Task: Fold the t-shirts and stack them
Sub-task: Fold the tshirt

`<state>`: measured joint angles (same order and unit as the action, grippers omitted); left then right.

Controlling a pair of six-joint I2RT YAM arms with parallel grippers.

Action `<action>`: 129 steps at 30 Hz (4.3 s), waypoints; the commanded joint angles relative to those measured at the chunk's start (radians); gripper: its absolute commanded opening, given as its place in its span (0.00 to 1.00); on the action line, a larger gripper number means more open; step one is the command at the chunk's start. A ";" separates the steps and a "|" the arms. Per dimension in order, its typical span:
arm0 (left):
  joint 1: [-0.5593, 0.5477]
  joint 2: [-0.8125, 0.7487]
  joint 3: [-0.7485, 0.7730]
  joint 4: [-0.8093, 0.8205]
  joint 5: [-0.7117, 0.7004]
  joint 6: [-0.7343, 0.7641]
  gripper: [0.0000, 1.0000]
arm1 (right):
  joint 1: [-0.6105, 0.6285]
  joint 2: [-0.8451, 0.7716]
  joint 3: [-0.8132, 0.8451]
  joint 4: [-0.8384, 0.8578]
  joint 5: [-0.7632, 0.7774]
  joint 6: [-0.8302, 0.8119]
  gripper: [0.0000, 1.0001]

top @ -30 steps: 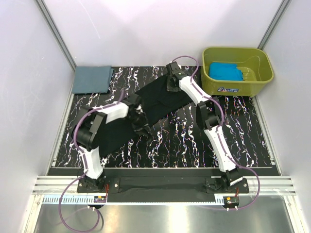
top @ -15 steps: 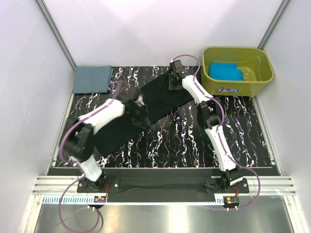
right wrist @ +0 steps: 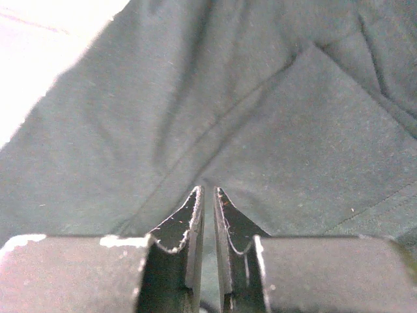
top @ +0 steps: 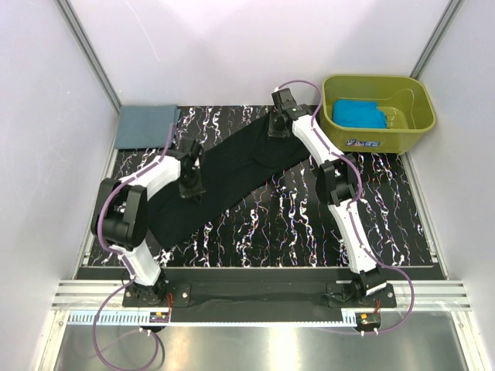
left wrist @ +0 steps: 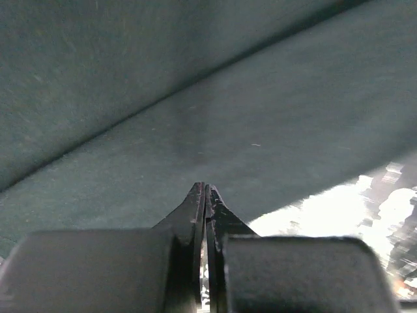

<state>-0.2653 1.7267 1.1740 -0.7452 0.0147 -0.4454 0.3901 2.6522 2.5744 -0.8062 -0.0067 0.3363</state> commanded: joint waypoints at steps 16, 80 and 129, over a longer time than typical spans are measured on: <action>-0.265 0.120 -0.102 0.096 0.178 -0.280 0.00 | -0.023 -0.063 -0.028 0.013 0.102 0.029 0.18; -0.299 0.197 0.067 0.172 0.366 -0.401 0.24 | -0.086 0.278 0.197 0.447 -0.409 0.191 0.19; -0.219 -0.398 -0.714 0.179 0.285 -0.369 0.45 | 0.181 -1.433 -2.228 0.664 -0.561 0.578 0.62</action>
<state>-0.4824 1.3102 0.5251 -0.5606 0.4389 -0.8204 0.5621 1.2034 0.3244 -0.2512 -0.6201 0.9035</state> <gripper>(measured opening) 0.455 0.631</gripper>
